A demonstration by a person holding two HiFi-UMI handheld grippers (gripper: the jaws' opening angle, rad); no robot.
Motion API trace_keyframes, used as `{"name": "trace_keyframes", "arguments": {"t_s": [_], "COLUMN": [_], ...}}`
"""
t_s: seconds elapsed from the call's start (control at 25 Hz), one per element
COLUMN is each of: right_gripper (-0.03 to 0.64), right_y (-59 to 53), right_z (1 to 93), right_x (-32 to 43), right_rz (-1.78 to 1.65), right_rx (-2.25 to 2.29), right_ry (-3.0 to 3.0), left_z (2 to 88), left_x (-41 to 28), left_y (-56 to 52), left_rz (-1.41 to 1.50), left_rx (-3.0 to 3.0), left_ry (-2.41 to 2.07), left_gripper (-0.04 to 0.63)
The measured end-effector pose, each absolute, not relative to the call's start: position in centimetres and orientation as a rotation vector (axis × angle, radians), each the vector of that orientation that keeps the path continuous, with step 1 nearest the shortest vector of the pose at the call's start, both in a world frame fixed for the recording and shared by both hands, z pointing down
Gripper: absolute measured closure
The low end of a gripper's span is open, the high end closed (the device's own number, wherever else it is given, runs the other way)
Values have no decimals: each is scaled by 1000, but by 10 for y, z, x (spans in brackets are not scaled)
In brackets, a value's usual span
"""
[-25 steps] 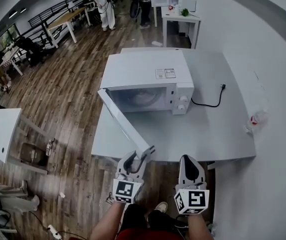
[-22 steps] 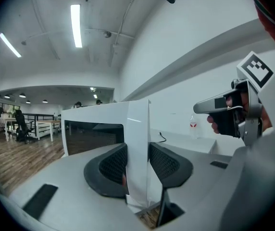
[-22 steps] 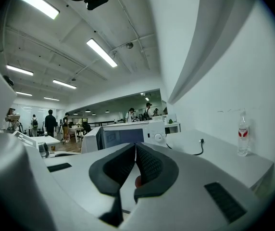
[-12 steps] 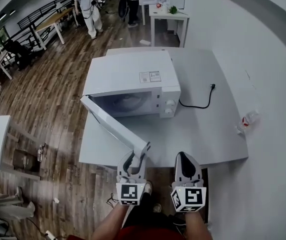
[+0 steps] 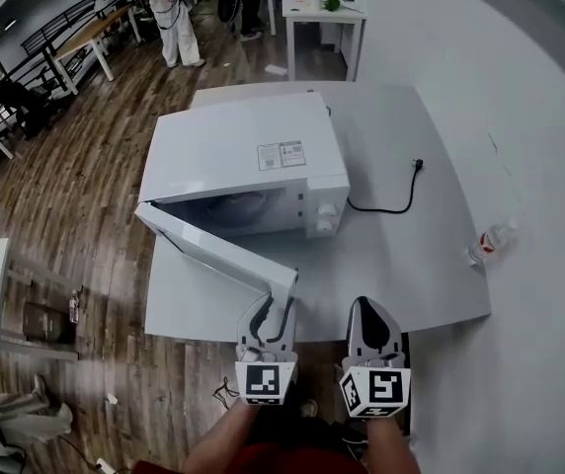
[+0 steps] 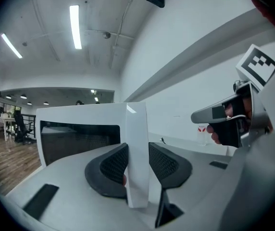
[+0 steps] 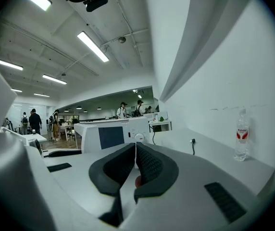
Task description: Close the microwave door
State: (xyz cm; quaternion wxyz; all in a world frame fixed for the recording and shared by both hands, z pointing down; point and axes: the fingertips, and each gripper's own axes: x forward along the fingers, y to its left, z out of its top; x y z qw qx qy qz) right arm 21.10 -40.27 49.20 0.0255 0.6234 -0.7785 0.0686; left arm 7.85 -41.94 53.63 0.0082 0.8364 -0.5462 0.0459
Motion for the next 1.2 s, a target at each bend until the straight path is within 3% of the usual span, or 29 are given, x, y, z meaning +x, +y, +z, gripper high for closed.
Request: {"name": "trace_keyframes", "arguments": {"t_s": [1.2], "right_gripper": [588], "right_y": [-506], "right_z": [515], "right_x": [223], "right_rz": [276], "right_rx": [1962], "right_ry": [-2322], "left_z": [525], "left_x": [119], "left_y": [-531], "left_rz": [59], "left_rx": [2719], "left_ry": [-1610], "left_gripper": [459]}}
